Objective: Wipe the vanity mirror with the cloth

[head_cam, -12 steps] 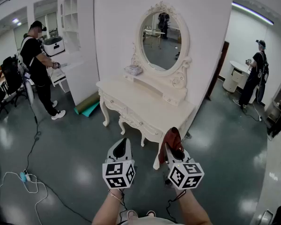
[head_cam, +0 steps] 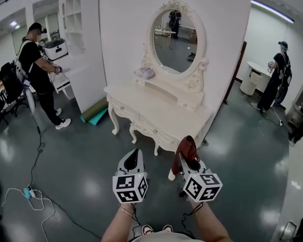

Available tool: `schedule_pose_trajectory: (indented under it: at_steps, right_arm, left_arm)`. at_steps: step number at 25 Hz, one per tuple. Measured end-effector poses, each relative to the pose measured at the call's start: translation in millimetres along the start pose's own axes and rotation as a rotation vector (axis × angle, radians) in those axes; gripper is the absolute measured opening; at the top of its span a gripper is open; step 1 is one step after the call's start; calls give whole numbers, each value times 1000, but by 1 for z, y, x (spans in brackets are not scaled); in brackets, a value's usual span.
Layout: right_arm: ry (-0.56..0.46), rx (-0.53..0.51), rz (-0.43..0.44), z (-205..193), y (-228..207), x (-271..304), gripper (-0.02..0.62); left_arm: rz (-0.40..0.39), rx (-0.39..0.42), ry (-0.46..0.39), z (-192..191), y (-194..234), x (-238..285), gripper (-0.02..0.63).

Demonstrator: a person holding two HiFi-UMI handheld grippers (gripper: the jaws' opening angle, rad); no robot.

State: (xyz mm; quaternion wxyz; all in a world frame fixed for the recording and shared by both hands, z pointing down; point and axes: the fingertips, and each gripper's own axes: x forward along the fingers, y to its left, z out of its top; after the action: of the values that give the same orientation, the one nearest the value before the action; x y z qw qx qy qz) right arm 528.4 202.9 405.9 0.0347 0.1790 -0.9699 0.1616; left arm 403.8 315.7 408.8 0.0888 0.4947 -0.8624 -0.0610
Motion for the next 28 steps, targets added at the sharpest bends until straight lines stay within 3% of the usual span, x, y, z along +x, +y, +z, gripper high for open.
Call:
schedule_pose_trajectory:
  at_steps: [16,28]
  right_arm:
    - [49,42,-8,-22,10,78,60]
    - [68,-27,33,7,-20,216,60]
  left_arm:
    - [50,4,25,-5,79,28,6]
    - [75,7,17,14,126,153,6]
